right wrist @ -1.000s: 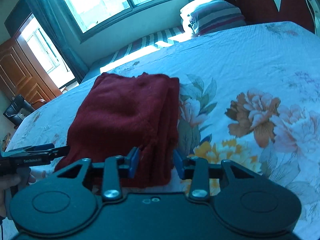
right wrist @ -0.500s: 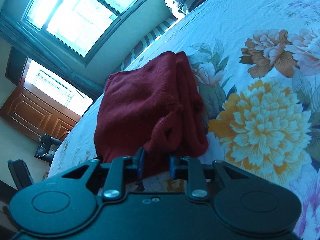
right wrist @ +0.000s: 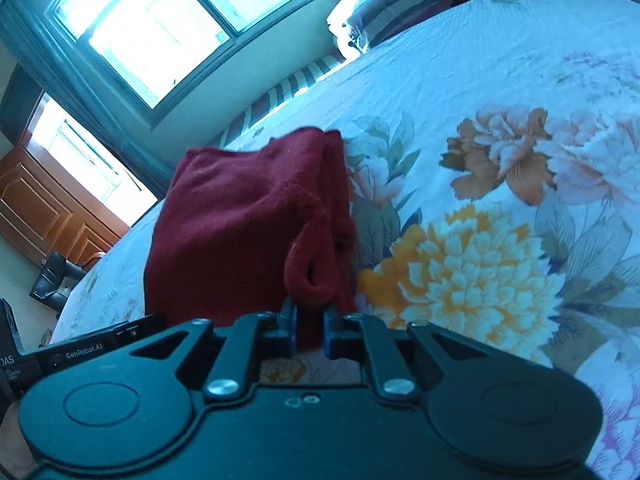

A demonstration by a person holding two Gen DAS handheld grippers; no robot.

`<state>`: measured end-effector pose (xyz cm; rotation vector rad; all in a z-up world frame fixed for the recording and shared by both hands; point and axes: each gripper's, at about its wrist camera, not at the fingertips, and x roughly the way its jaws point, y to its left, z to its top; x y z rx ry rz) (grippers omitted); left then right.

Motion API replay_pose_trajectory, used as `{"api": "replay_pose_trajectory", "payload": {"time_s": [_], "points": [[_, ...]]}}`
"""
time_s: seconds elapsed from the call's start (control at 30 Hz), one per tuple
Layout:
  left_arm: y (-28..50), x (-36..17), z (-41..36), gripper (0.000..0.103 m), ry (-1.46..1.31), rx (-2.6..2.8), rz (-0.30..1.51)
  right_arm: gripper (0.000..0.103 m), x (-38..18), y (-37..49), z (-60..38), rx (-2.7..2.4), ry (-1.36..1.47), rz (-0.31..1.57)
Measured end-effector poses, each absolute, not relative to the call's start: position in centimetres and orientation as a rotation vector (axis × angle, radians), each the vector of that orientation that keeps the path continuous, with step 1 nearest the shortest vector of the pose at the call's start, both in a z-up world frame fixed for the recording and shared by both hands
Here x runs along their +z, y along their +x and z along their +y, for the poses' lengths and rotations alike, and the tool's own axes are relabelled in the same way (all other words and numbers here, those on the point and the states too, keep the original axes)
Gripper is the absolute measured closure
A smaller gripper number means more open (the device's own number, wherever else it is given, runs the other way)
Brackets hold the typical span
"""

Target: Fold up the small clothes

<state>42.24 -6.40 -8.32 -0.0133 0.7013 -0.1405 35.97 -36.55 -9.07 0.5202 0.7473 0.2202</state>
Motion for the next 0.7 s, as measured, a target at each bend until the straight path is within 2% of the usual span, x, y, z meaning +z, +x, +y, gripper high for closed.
{"api": "replay_pose_trajectory", "payload": {"time_s": [0.07,0.23,0.33,0.4,0.53,0.63,0.7], "points": [[43.4,-7.3,-5.4,0.004,-0.03,-0.128,0.665,0.081,-7.0,35.4,-36.7,0.203,0.453,0.664],[48.6,-8.4,-5.4,0.004,-0.012,-0.132,0.718,0.082,-4.4,38.9,-33.1,0.301,0.21,0.621],[50.2,-9.4,-7.0,0.004,0.024,-0.145,0.738,0.086,-5.4,41.3,-29.6,0.37,-0.038,0.646],[50.7,-9.6,-8.3,0.0,0.069,-0.135,0.727,0.092,-8.0,42.8,-28.4,0.259,-0.268,0.716],[50.5,-8.3,-8.1,0.0,0.104,-0.136,0.689,0.092,-7.1,42.9,-29.2,0.266,-0.208,0.729],[50.9,-7.0,-6.7,0.001,0.085,-0.127,0.635,0.082,-4.9,42.7,-29.0,0.296,-0.142,0.653],[52.2,-7.5,-7.0,0.001,0.089,-0.131,0.663,0.081,-3.9,44.3,-28.4,0.324,-0.12,0.633]]}}
